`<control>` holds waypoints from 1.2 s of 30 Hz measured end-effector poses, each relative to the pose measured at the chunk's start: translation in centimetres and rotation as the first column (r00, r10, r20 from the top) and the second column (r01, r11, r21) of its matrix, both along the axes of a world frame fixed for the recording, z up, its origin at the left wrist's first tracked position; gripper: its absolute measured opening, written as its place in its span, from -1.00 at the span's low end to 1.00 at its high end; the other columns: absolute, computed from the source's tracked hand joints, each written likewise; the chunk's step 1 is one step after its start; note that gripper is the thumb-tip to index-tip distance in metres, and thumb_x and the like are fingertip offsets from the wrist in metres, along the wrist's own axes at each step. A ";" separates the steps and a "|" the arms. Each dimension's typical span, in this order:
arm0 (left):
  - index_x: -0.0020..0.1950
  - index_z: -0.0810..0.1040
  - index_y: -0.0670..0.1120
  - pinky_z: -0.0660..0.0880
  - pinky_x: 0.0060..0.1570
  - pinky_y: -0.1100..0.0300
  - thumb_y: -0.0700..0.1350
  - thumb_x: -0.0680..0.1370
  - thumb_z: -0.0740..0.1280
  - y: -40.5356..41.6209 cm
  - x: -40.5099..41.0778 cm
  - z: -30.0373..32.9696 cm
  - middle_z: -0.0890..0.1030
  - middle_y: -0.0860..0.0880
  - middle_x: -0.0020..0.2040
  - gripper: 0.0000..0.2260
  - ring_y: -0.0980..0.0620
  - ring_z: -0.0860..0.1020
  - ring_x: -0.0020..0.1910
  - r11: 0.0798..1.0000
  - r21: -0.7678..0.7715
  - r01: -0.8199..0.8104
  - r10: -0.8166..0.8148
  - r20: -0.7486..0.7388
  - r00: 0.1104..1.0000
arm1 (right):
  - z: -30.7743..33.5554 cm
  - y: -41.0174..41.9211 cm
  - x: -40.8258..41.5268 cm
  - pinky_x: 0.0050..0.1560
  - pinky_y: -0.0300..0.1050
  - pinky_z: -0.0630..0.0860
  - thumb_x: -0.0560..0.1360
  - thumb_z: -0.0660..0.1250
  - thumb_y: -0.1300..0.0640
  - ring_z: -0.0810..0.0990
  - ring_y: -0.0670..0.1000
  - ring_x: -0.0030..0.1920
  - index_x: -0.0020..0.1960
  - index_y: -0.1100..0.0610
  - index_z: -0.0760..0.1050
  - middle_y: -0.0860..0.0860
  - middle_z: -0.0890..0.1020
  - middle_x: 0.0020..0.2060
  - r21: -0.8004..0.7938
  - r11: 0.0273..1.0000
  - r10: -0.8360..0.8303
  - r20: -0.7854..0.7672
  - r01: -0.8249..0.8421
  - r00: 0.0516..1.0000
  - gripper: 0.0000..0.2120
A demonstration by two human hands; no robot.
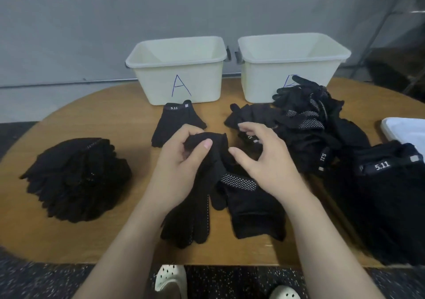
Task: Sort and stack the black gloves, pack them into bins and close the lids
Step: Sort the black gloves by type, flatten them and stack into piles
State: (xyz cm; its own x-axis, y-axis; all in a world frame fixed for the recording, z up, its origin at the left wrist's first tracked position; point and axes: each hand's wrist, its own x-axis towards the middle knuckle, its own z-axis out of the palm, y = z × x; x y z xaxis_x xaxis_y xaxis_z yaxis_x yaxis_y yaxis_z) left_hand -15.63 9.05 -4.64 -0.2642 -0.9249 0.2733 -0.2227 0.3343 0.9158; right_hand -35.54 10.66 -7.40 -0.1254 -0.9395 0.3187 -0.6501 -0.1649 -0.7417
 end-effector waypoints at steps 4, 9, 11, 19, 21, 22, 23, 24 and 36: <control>0.02 0.57 0.01 0.56 0.00 -0.07 -0.09 0.68 0.32 -0.1 1.2 0.0 0.64 -0.03 -0.10 -0.94 -0.01 0.63 -0.08 0.997 0.064 0.047 -0.037 -0.150 0.988 | 0.4 0.3 0.9 0.24 -0.52 0.31 0.51 0.49 0.01 0.52 -0.30 0.25 0.41 -0.06 0.49 -0.22 0.61 0.24 0.091 0.989 0.107 0.072 -0.113 0.992 -0.51; 0.12 0.52 -0.09 0.53 0.08 -0.04 -0.11 0.68 0.28 0.2 2.3 0.4 0.66 0.03 -0.14 -0.92 0.01 0.64 -0.06 0.949 0.208 0.237 -0.109 -0.489 0.866 | 0.7 0.7 1.6 0.41 -0.20 0.37 0.51 0.49 -0.09 0.46 -0.26 0.37 0.50 -0.09 0.39 -0.23 0.52 0.36 0.211 0.967 0.119 0.127 -0.144 0.985 -0.39; 0.12 0.53 -0.11 0.57 0.07 0.00 -0.13 0.68 0.26 0.3 2.8 0.7 0.65 -0.15 0.05 -0.91 -0.07 0.65 0.05 0.936 0.201 0.288 -0.131 -0.563 0.816 | 1.1 0.8 1.7 0.41 -0.09 0.44 0.54 0.49 0.00 0.57 -0.19 0.28 0.40 -0.07 0.49 -0.16 0.65 0.24 0.234 0.947 0.168 0.227 -0.221 0.959 -0.54; -0.03 0.53 -0.12 0.57 -0.11 0.13 -0.27 0.68 0.21 0.3 5.5 1.2 0.67 -0.11 -0.02 -0.84 0.01 0.65 -0.12 0.971 0.151 0.186 -0.064 -0.585 0.809 | 2.5 1.4 3.2 0.28 0.25 0.57 0.56 0.44 0.23 0.70 0.20 0.13 0.13 0.24 0.66 0.16 0.74 0.05 0.089 0.966 0.147 0.589 -0.245 0.795 -0.84; 0.02 0.56 -0.11 0.57 -0.07 0.06 -0.23 0.68 0.27 0.0 6.4 0.6 0.68 -0.12 -0.01 -0.90 -0.03 0.66 -0.06 0.984 0.171 0.053 0.034 -0.468 0.883 | 3.0 1.5 3.3 0.27 0.29 0.57 0.57 0.42 0.26 0.67 0.30 0.15 0.14 0.29 0.63 0.23 0.72 0.07 0.048 0.969 0.153 0.654 -0.243 0.741 -0.82; 0.04 0.58 -0.09 0.57 -0.06 0.04 -0.20 0.68 0.29 -0.1 6.7 0.3 0.69 -0.10 -0.02 -0.92 -0.03 0.66 -0.06 0.984 0.177 -0.004 0.075 -0.396 0.915 | 3.3 1.5 3.3 0.25 0.27 0.58 0.57 0.42 0.27 0.67 0.31 0.15 0.14 0.28 0.63 0.24 0.72 0.07 0.029 0.970 0.162 0.667 -0.242 0.728 -0.83; 0.05 0.59 -0.06 0.56 -0.08 0.04 -0.18 0.67 0.31 -0.2 6.9 0.0 0.69 -0.07 -0.05 -0.92 0.00 0.65 -0.09 0.983 0.177 -0.045 0.103 -0.338 0.936 | 3.6 1.6 3.4 0.23 0.24 0.58 0.56 0.42 0.27 0.67 0.30 0.15 0.12 0.26 0.64 0.23 0.72 0.07 0.009 0.971 0.172 0.666 -0.238 0.726 -0.85; 0.03 0.59 -0.04 0.55 -0.11 0.08 -0.18 0.67 0.32 -0.2 7.1 -0.2 0.67 -0.04 -0.11 -0.92 0.04 0.63 -0.14 0.982 0.175 -0.072 0.123 -0.302 0.945 | 3.8 1.6 3.5 0.21 0.21 0.59 0.56 0.43 0.27 0.67 0.29 0.14 0.09 0.23 0.65 0.23 0.72 0.07 -0.011 0.972 0.182 0.663 -0.234 0.726 -0.88; 0.33 0.60 -0.03 0.50 0.15 0.23 0.07 0.49 0.52 3.4 3.5 0.2 0.61 0.11 0.15 -0.56 0.06 0.58 0.17 0.934 -0.357 -0.014 0.050 0.091 0.995 | 4.5 2.2 5.0 -0.05 0.01 0.59 0.58 0.41 0.27 0.67 0.10 -0.09 0.00 0.17 0.64 0.20 0.70 -0.09 -0.081 0.973 0.212 0.691 -0.217 0.691 -0.95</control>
State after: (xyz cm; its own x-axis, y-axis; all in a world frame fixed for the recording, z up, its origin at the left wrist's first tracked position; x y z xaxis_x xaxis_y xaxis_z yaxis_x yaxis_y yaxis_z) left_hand -12.08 12.45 -4.43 -0.2781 -0.7804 0.5600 -0.3204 0.6250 0.7118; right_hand -30.52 12.85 -2.90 -0.1023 -0.9704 0.2186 0.0978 -0.2285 -0.9686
